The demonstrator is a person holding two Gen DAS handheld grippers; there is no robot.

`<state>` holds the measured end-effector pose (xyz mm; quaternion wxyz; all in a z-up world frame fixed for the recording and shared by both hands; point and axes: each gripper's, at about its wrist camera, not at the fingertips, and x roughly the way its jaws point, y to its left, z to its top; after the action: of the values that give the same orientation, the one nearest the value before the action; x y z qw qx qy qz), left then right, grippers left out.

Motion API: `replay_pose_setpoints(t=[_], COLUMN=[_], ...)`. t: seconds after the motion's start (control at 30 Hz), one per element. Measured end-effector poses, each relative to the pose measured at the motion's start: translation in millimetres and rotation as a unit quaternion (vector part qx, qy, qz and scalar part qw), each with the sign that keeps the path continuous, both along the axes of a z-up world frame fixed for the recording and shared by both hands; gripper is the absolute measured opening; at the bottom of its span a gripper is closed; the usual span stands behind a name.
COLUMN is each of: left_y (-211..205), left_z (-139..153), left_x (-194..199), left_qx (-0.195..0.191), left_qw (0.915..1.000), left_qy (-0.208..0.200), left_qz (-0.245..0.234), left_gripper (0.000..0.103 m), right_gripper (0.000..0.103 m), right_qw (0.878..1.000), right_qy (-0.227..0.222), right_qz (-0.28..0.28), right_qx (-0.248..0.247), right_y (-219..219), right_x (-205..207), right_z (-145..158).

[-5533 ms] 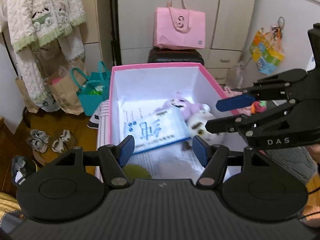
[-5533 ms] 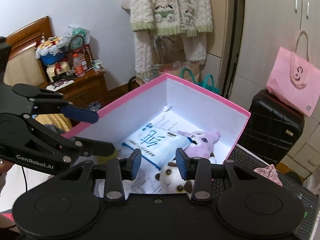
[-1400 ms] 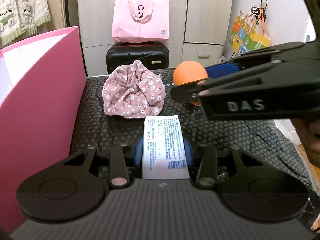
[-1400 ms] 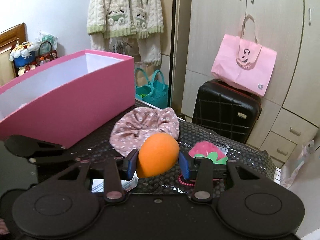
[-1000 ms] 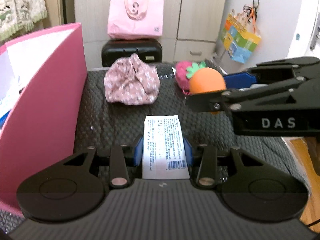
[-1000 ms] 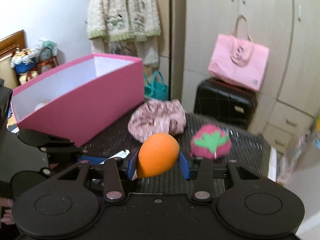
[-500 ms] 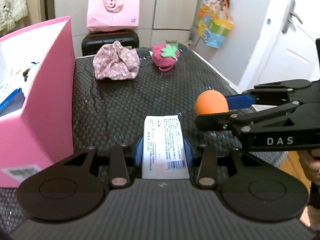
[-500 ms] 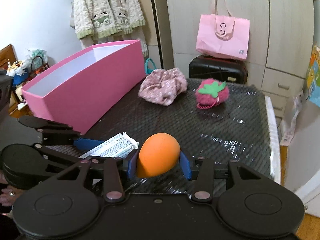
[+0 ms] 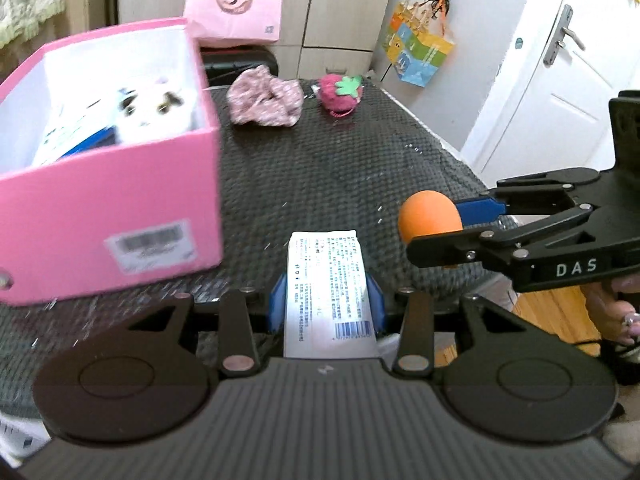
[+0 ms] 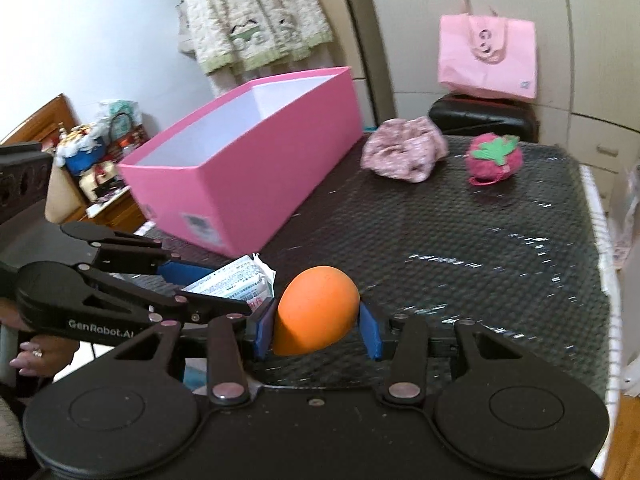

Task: Organize soft objects
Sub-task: 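Lift the tissue pack with the left gripper while the right lifts the orange sponge toward the box, then lower the tissue pack and sponge into the pink box and open both grippers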

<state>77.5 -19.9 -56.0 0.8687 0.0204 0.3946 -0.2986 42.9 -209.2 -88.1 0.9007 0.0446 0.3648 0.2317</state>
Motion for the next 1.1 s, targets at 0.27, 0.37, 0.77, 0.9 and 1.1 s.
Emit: replay_pose_setpoints(t=[0.27,0.37,0.77,0.9,1.1], left_y=[48.4,65.4,106.0,115.7,120.5], left_z=[7.1,18.4,77.7,84.2,91.2], left_x=[-12.4,-18.2,-1.1,18.4,55.6], left_qx=[-0.003,-0.011,-0.045,-0.051,-0.051], left_qw=[0.9992,0.9991,0.9967,0.9956,0.9937], left_qy=[0.035,0.032,-0.042,-0.045,-0.051], left_qz=[0.018,0.025,0.053,0.064,0.085], left_gripper=[0.04,0.04,0.04,0.04,0.04], right_gripper=[0.049,0.049,0.049,0.049,0.049], right_qw=[0.998,0.996,0.993,0.992,0.991], right_qy=[0.03,0.029,-0.053,-0.071,-0.081], right_qz=[0.052,0.074,0.104,0.106,0.105], right_qx=[0.03,0.035,0.021,0.004,0.004], right_y=[37.6,52.7,101.9,117.3,133.0], right_x=[-1.5,0.2,16.8,29.2,61.5], right_z=[6.1,13.9,74.5,87.2,98.7])
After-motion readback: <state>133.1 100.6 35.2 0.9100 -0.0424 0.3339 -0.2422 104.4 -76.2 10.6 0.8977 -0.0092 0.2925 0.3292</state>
